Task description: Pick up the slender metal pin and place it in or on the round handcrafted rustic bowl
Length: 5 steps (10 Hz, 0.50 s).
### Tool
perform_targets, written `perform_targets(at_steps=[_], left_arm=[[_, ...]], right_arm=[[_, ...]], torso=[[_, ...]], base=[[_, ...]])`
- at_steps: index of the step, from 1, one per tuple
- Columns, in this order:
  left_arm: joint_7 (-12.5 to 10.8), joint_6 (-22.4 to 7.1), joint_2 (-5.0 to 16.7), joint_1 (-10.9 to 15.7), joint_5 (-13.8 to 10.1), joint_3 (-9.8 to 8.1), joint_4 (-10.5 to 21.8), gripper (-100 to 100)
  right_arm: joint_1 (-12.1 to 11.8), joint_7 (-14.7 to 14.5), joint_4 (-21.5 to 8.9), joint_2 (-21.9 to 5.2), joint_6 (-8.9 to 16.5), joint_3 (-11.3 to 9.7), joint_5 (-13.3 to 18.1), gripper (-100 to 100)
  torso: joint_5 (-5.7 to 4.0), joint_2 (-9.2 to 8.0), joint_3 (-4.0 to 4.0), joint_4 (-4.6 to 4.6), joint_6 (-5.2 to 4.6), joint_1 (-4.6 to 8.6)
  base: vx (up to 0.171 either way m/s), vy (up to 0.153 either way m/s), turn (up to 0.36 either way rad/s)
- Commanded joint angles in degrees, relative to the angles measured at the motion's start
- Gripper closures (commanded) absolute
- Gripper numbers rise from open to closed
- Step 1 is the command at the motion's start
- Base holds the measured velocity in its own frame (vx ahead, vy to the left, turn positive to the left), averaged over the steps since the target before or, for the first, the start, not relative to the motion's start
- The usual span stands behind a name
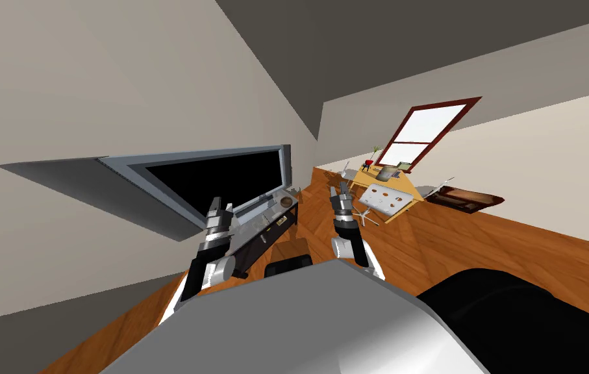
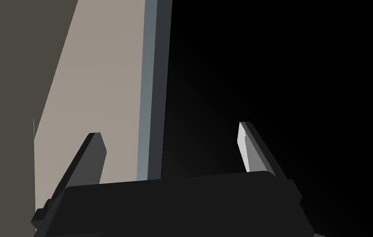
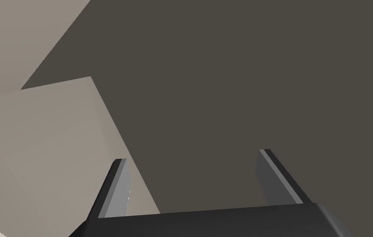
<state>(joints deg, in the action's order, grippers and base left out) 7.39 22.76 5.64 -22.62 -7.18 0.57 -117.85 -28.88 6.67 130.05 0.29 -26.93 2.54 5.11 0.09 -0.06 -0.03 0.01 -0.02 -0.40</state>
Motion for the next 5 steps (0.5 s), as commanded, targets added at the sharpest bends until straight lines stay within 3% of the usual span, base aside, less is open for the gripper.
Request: perform_targets(at_steps=[1,5], left_arm=[[-0.81,-0.02,1.33,0.58,-0.15,1.04,2.86,-100],[-1.84,-0.16,2.57,2.08,-0.29,2.27,8.72,-100]], right_arm=[[0.0,0.0,0.0,0.0,0.0,0.0,0.0,0],[-0.01,0.0,0.0,0.0,0.0,0.0,0.0,0]], torso=[[0.0,0.0,0.0,0.0,0.0,0.0],[-0.04,0.06,0.03,-0.01,0.05,0.21]], base=[[-0.036,0.103,-0.279],[-0.017,0.052,-0.171]])
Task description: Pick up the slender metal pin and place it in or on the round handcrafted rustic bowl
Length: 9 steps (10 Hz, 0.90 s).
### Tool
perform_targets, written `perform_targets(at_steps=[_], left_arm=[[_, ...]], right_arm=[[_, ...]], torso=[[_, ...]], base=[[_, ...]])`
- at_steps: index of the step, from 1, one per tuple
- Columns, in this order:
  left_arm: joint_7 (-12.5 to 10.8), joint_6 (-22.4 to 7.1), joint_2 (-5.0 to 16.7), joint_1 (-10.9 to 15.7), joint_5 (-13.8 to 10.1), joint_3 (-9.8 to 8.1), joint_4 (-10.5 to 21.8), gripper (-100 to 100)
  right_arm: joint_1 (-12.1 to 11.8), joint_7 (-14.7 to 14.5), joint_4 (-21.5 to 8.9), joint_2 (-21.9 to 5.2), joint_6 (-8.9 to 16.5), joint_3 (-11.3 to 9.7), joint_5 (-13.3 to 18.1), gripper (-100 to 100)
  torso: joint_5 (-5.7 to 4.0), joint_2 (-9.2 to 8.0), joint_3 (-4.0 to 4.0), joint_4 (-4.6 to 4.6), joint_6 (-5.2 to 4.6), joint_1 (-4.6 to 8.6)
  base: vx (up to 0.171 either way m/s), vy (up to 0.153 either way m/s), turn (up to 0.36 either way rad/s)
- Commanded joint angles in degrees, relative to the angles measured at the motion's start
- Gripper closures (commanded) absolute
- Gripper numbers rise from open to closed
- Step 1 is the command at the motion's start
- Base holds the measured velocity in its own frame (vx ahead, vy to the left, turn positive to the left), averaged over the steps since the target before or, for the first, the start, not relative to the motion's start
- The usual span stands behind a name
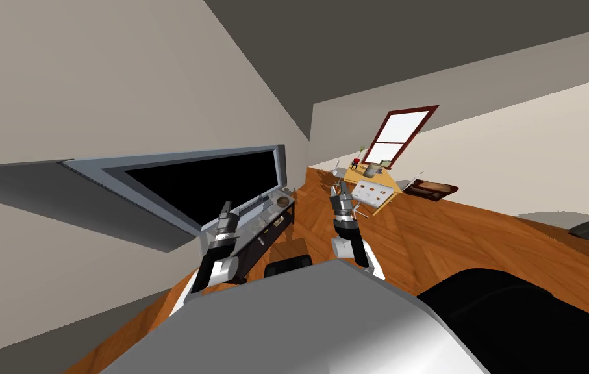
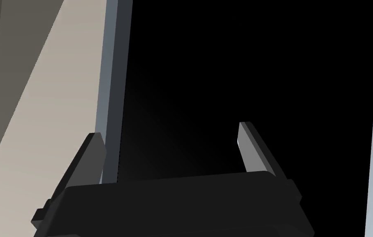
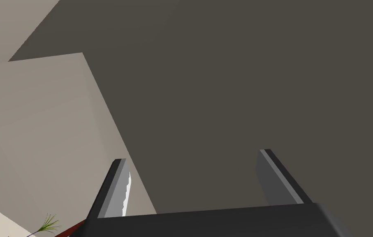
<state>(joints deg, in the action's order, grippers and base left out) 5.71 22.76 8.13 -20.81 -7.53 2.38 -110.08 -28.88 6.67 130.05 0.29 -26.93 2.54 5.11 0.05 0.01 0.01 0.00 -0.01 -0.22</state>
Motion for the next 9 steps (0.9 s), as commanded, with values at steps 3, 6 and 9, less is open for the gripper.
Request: perform_targets(at_steps=[3,6,9], left_arm=[[-1.35,-0.31,0.95,1.94,-0.03,1.76,6.04,-100],[-1.99,-0.38,1.29,2.83,-0.04,2.42,10.37,-100],[-3.41,-0.5,1.85,4.69,0.0,3.72,15.1,-100]], right_arm=[[-0.01,0.0,0.0,0.0,0.0,0.01,0.0,0],[0.0,0.0,0.0,0.0,0.0,0.0,0.0,0],[-0.01,0.0,0.0,0.0,0.0,0.01,0.0,0]], torso=[[0.02,-0.02,-0.01,0.0,0.05,-0.09],[0.0,0.02,0.01,0.0,0.0,0.0],[0.0,0.05,0.02,-0.01,0.06,-0.01]], base=[[-0.024,0.073,-0.225],[-0.013,0.048,-0.183],[-0.013,0.053,-0.203]])
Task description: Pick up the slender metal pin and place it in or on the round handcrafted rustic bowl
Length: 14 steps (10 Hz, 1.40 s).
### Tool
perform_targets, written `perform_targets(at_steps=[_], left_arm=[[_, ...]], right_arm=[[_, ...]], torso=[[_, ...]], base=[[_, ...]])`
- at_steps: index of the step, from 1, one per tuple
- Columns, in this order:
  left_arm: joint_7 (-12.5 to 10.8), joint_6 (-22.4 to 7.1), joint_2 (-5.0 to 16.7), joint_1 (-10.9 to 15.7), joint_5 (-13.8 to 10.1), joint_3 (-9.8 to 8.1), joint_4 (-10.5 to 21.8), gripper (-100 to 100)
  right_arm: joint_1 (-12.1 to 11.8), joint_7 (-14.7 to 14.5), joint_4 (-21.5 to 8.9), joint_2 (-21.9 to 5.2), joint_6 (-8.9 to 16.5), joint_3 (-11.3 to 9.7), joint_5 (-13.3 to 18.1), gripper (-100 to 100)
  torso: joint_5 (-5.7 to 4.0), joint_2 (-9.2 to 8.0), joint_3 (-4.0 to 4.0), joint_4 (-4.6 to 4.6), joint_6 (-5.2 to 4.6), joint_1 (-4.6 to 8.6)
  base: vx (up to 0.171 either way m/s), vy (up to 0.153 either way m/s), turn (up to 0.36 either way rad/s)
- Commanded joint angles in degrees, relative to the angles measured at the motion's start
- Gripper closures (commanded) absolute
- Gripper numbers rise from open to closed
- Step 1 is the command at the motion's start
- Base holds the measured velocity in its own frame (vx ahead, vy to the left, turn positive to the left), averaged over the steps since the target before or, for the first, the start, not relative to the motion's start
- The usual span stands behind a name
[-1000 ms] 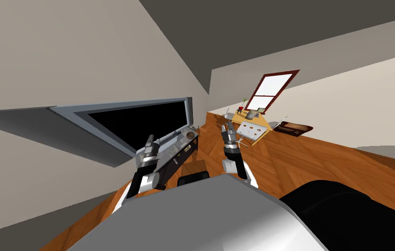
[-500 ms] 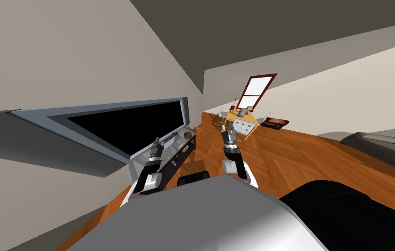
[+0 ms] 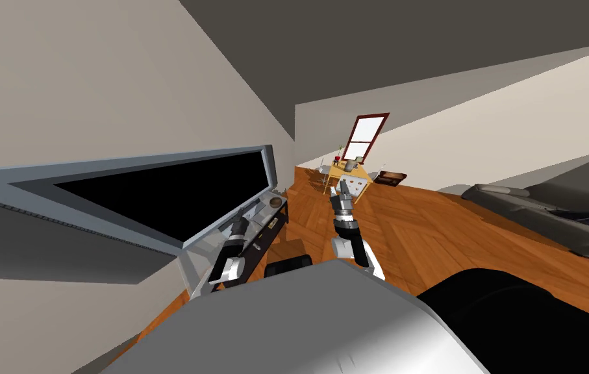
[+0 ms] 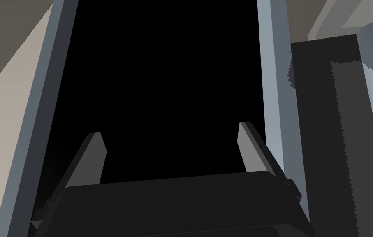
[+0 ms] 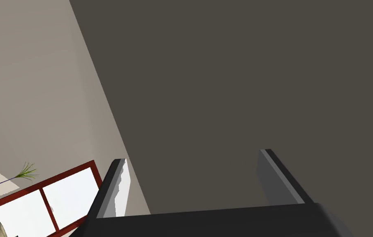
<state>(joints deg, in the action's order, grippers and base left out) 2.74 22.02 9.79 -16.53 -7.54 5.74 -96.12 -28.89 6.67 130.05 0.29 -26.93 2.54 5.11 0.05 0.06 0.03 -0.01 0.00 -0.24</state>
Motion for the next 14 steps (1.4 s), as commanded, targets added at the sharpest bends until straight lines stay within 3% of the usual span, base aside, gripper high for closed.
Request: perform_targets(at_steps=[1,14], left_arm=[[-0.44,0.24,0.2,0.41,0.01,0.35,2.83,-100],[-6.29,0.08,0.93,7.39,0.8,4.66,25.04,-100]], right_arm=[[0.0,0.0,0.0,0.0,0.0,0.0,0.0,0],[-0.02,0.0,0.0,0.0,0.0,0.01,0.0,0]], torso=[[0.0,0.0,0.0,0.0,0.0,0.0],[0.0,0.07,0.04,-0.02,0.08,0.01]], base=[[-0.015,0.054,-0.125],[-0.009,0.051,-0.18]])
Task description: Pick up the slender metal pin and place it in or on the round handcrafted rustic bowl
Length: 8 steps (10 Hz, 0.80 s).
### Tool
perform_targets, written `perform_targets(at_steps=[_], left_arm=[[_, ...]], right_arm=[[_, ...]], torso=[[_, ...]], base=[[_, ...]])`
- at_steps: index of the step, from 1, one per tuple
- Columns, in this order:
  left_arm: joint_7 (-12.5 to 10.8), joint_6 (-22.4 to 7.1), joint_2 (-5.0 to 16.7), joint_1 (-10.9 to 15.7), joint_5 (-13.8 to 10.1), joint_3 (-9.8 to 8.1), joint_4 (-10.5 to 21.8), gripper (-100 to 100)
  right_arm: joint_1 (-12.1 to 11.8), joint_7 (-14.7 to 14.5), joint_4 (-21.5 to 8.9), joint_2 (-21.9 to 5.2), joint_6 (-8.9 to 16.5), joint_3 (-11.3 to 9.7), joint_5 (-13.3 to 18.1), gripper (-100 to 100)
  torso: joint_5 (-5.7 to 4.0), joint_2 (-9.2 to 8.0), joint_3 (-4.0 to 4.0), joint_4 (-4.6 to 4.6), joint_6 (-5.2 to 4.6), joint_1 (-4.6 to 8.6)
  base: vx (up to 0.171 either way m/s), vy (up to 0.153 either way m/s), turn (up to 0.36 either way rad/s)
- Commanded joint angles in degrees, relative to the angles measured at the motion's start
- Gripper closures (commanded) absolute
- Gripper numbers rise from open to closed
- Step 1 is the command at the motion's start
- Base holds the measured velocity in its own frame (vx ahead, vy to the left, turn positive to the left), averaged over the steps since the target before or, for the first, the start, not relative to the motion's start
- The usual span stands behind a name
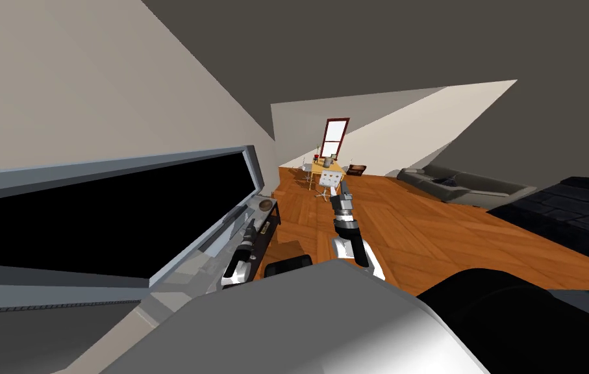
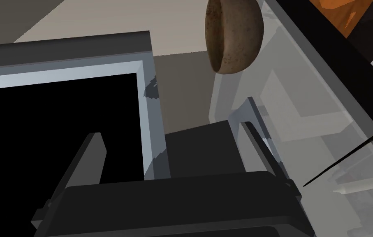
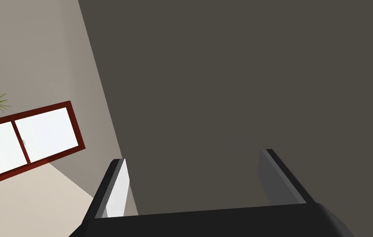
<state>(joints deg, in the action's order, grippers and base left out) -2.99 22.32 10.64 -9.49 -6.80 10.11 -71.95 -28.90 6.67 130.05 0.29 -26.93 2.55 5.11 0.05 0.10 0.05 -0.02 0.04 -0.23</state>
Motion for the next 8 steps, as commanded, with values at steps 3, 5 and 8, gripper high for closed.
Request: perform_targets(at_steps=[3,5,8], left_arm=[[-1.42,-0.23,0.02,1.34,0.21,0.85,5.06,-100],[-2.29,-0.23,-0.04,2.33,0.39,1.39,8.54,-100],[-4.06,-0.21,-0.06,4.26,0.8,2.38,13.87,-100]], right_arm=[[0.0,0.0,0.0,0.0,0.0,0.0,0.0,0],[-0.01,0.0,0.0,0.0,0.0,0.0,0.0,0],[-0.01,0.0,0.0,0.0,0.0,0.01,0.0,0]], torso=[[0.0,0.03,0.02,0.0,0.01,-0.01],[-0.01,0.07,0.04,-0.01,0.02,0.02],[0.0,0.06,0.03,-0.01,0.05,0.02]], base=[[-0.007,0.049,-0.136],[-0.004,0.044,-0.155],[-0.006,0.049,-0.159]])
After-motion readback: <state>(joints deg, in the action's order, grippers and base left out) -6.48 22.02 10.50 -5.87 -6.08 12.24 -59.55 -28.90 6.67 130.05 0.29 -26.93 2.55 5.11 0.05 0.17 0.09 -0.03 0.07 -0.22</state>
